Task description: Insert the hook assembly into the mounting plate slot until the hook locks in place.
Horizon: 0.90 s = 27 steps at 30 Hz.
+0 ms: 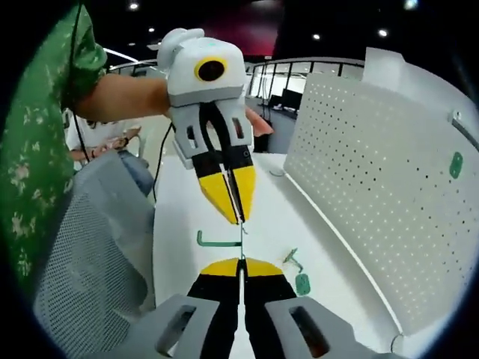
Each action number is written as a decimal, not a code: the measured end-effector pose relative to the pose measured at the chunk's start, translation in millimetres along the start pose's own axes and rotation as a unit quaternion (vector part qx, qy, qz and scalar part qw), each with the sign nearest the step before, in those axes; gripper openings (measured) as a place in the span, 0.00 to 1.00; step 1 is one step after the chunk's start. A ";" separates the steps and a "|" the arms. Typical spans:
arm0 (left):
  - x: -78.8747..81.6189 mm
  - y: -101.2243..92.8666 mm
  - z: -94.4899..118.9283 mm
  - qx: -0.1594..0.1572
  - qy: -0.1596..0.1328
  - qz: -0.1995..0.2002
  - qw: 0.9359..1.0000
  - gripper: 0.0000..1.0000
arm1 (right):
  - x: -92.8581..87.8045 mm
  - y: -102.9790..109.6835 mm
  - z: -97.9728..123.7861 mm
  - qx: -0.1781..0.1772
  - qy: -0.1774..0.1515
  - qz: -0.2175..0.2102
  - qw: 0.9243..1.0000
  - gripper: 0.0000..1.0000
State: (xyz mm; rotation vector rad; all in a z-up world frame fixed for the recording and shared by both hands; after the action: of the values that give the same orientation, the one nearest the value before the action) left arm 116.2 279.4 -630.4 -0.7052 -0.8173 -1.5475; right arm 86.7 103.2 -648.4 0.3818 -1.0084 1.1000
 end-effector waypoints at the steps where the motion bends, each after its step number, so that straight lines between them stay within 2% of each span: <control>1: -0.4 0.7 1.5 0.002 -0.001 0.001 1.000 0.03 | -0.5 -1.4 0.6 -0.001 -0.001 -0.008 1.000 0.00; 5: -2.6 2.6 8.9 0.019 -0.010 0.003 1.000 0.03 | -3.8 -8.0 3.1 0.005 -0.008 -0.047 0.999 0.00; 8: -4.5 2.5 12.3 0.029 -0.012 0.000 1.000 0.04 | -4.5 -11.4 4.9 0.022 -0.023 -0.102 0.994 0.00; 11: -7.1 1.3 15.5 0.036 -0.015 0.001 0.999 0.05 | -7.1 -15.4 6.7 0.046 -0.036 -0.168 0.984 0.00; 12: -7.3 0.8 16.1 0.038 -0.017 -0.001 0.999 0.05 | -8.5 -17.3 7.4 0.054 -0.043 -0.197 0.978 0.00; 14: -7.1 -0.3 18.1 0.043 -0.023 -0.004 0.999 0.06 | -9.7 -20.0 9.1 0.068 -0.056 -0.233 0.969 0.00; 15: -6.9 -0.8 18.8 0.044 -0.027 -0.006 0.999 0.06 | -9.8 -20.2 9.5 0.071 -0.059 -0.239 0.967 0.00; 16: -6.7 -1.6 19.6 0.048 -0.031 -0.008 0.998 0.06 | -10.3 -21.9 10.7 0.077 -0.067 -0.263 0.959 0.00; 17: -6.5 -1.9 19.9 0.051 -0.034 -0.010 0.998 0.06 | -10.7 -23.0 11.3 0.082 -0.071 -0.275 0.955 0.00; 20: -2.9 -3.0 21.3 0.070 -0.049 -0.033 0.996 0.07 | -10.3 -24.8 14.0 0.121 -0.091 -0.342 0.927 0.00; 21: -0.7 -3.5 21.9 0.075 -0.055 -0.042 0.995 0.07 | -10.7 -23.9 14.9 0.138 -0.085 -0.363 0.917 0.00; 23: 4.7 -6.1 23.2 0.082 -0.069 -0.062 0.992 0.07 | -9.9 -26.5 15.3 0.149 -0.095 -0.387 0.905 0.00; 25: 7.6 -7.6 24.5 0.096 -0.067 -0.085 0.989 0.08 | -7.5 -28.6 16.8 0.163 -0.104 -0.410 0.891 0.00; 27: 10.0 -9.3 25.9 0.117 -0.060 -0.113 0.985 0.09 | -5.0 -29.6 19.5 0.181 -0.108 -0.440 0.873 0.00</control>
State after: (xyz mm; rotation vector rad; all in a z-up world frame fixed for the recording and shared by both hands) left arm 105.5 295.6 -608.5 -0.5507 -1.1819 -1.5857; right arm 102.6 73.6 -636.3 1.1622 -0.6723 0.3950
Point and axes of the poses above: the point that each gripper's makers call its tool centre point, and the gripper's own axes: z roughly backward along the fingers, y roughly to its left, x roughly out of its top, the point moved 10 cm from there along z, roughly backward along the fingers, and after that the axes turned 8 degrees about -x, right-handed, at the moved point
